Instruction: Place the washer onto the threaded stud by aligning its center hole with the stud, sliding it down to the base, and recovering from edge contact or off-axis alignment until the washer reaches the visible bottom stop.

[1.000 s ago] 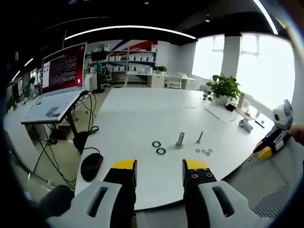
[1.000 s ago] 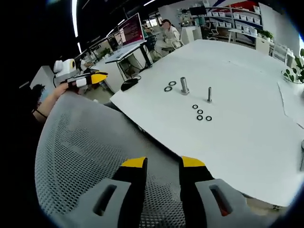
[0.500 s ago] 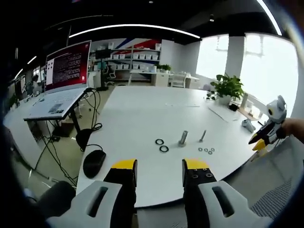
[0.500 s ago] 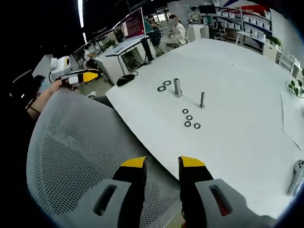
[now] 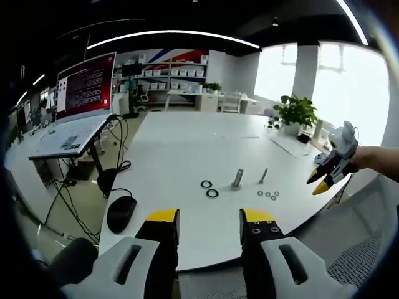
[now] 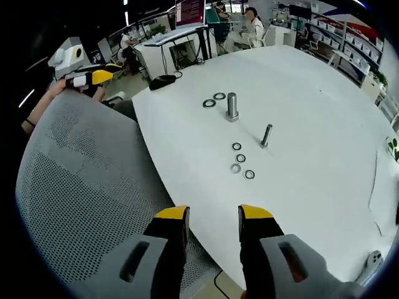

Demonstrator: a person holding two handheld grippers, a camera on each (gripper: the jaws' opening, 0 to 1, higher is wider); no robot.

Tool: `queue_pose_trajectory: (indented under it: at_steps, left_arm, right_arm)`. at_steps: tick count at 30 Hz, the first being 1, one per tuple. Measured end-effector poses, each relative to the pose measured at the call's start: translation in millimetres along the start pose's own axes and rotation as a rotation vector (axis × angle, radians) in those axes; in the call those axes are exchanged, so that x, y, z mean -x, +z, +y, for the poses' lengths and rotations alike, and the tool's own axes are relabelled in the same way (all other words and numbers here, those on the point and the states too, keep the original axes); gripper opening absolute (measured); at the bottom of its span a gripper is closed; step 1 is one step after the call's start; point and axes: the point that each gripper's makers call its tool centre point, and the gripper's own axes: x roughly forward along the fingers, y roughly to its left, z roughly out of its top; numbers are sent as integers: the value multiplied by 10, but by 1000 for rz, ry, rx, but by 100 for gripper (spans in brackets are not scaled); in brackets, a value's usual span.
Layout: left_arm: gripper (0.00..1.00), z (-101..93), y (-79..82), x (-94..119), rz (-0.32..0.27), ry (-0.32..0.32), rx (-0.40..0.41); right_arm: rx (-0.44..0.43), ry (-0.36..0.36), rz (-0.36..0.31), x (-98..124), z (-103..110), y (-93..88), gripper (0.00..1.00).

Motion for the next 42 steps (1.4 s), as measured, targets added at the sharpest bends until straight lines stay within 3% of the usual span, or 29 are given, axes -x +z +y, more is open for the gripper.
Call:
queue_pose_trajectory:
  at_steps: [12, 16, 18, 19, 22, 32, 42]
  left_arm:
    - [36, 38, -27, -1, 15, 9, -4]
    - [36, 37, -23, -1, 12, 10, -5]
    - [36, 43, -23, 1, 11, 12, -3]
    - [36, 42, -22, 3, 10, 13, -3]
    - [36, 42, -12, 12, 3, 14, -3]
    - [36, 42, -10, 10, 0, 16, -5]
    - [36, 37, -20, -1, 8, 11, -8]
  right_arm:
    - [14, -42, 76, -336, -203, -121, 31]
    - [83, -55, 136, -430, -268, -160, 31]
    - [96, -56, 138, -493, -298, -136, 31]
    - [157, -43, 124, -541, -324, -100, 31]
    - [229, -35, 160, -577, -408, -86, 30]
    - [265, -29, 199, -771, -597, 25, 29]
    - [338, 16, 221, -902, -498, 107, 26]
